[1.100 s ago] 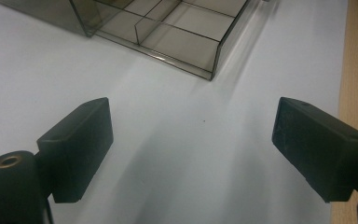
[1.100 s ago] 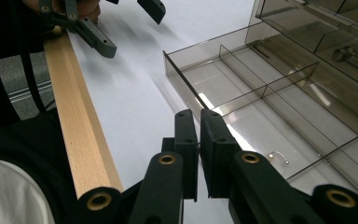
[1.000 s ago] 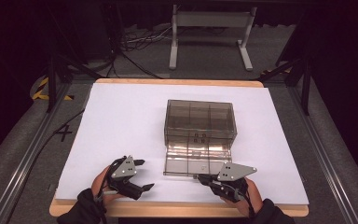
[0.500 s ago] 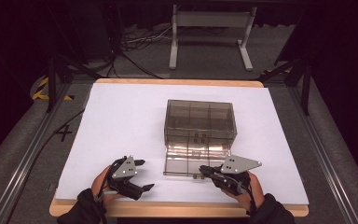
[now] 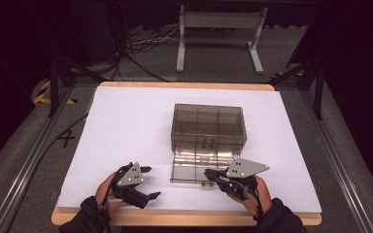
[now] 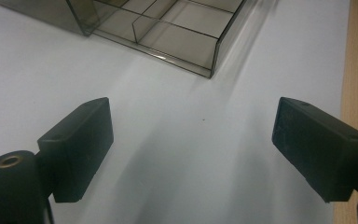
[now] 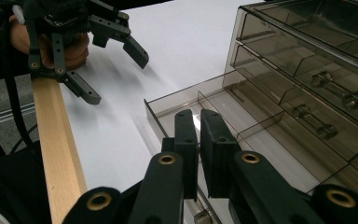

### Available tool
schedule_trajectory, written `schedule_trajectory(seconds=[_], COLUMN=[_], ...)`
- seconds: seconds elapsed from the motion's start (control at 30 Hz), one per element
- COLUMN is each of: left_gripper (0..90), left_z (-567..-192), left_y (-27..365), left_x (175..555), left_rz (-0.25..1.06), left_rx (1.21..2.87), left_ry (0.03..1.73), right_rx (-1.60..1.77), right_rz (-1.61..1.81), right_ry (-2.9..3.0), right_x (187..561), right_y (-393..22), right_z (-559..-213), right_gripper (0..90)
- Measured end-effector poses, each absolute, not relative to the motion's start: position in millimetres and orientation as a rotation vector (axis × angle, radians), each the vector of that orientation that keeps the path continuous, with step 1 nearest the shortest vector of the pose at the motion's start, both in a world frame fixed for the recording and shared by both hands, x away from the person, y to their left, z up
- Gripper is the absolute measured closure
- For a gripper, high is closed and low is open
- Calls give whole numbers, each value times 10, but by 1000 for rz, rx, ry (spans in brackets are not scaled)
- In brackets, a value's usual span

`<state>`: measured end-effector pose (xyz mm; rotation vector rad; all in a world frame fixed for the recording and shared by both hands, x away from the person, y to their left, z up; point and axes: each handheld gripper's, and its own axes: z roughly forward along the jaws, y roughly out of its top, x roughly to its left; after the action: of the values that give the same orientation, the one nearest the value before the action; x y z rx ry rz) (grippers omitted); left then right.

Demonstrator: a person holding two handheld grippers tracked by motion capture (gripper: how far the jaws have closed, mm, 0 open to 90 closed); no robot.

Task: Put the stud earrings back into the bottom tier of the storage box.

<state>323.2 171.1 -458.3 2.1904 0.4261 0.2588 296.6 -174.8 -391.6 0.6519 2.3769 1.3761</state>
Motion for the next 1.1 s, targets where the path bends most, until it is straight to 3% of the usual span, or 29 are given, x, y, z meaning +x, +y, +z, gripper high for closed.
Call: schedule_trajectory(seconds=[1.1], left_gripper=[128], left_z=[-4589], left_y=[1704], left_x=[3227], left_rz=[256], left_rx=[2190], left_ry=[424], right_rx=[737], right_rz=[1286], right_ry=[2405], right_x=[3162], right_y=[-1711], right_z=[-4126], right_gripper=[852])
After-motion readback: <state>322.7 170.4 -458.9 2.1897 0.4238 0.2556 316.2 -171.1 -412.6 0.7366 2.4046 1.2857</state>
